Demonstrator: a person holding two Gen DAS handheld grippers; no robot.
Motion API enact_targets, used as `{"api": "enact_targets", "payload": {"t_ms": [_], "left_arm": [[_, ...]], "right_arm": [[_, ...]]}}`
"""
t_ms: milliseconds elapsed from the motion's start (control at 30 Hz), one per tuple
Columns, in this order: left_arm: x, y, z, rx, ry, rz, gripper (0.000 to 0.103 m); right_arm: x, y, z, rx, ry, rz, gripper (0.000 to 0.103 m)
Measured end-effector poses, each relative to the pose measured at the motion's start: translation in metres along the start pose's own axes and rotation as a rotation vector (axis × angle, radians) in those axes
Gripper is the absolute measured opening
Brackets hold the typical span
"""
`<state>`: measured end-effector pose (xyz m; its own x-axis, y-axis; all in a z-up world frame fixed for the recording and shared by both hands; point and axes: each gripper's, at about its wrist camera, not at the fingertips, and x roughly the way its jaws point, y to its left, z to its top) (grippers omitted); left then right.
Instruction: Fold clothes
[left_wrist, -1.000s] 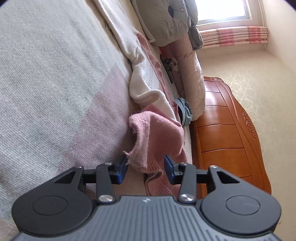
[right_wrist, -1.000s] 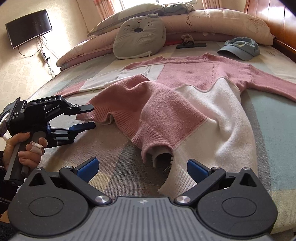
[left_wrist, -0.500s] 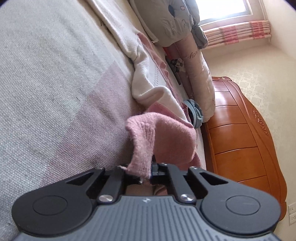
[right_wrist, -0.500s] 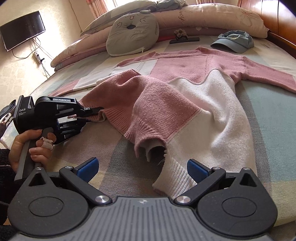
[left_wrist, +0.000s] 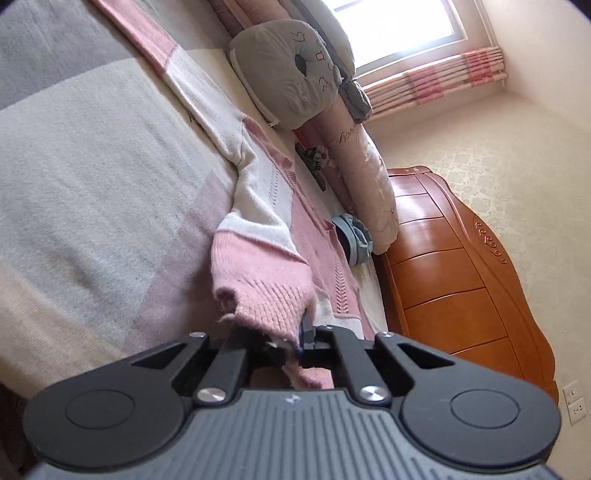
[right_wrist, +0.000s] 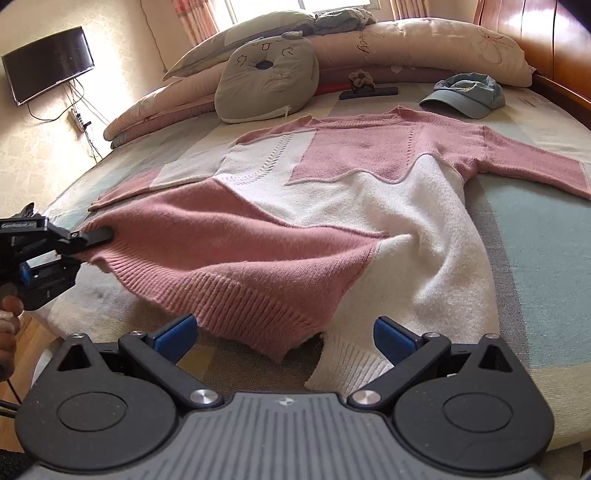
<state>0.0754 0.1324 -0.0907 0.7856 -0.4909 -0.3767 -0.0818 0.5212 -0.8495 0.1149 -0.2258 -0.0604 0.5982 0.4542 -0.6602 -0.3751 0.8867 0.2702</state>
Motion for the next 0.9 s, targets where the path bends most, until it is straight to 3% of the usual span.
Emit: {"api": "enact_targets", "payload": {"t_ms": [233, 500, 600, 767, 900], "left_arm": [[-0.028, -0.003, 0.003, 0.077, 0.012, 0.123, 0.004], [-0.042, -0.029, 0.026, 0.23, -0.065, 0.184, 0.004], [-0.037, -0.046, 0.035, 0.298, -0.071, 0.16, 0.004], [-0.001, -0.066, 0.032, 0.42, 0.014, 0.19, 0.015], [0.041, -0.081, 0.011, 0.551, 0.112, 0.231, 0.022]], "right_arm": [[-0.015, -0.011, 0.0, 0.015, -0.02, -0.025, 0.103], [-0.021, -0.036, -0.004, 0.105, -0.028, -0.068, 0.103], [-0.024, -0.038, -0.003, 0.108, -0.044, -0.067, 0.103], [-0.022, -0.045, -0.001, 0.125, -0.048, -0.073, 0.103], [-0.021, -0.055, 0.0, 0.165, -0.056, -0.053, 0.103]]}}
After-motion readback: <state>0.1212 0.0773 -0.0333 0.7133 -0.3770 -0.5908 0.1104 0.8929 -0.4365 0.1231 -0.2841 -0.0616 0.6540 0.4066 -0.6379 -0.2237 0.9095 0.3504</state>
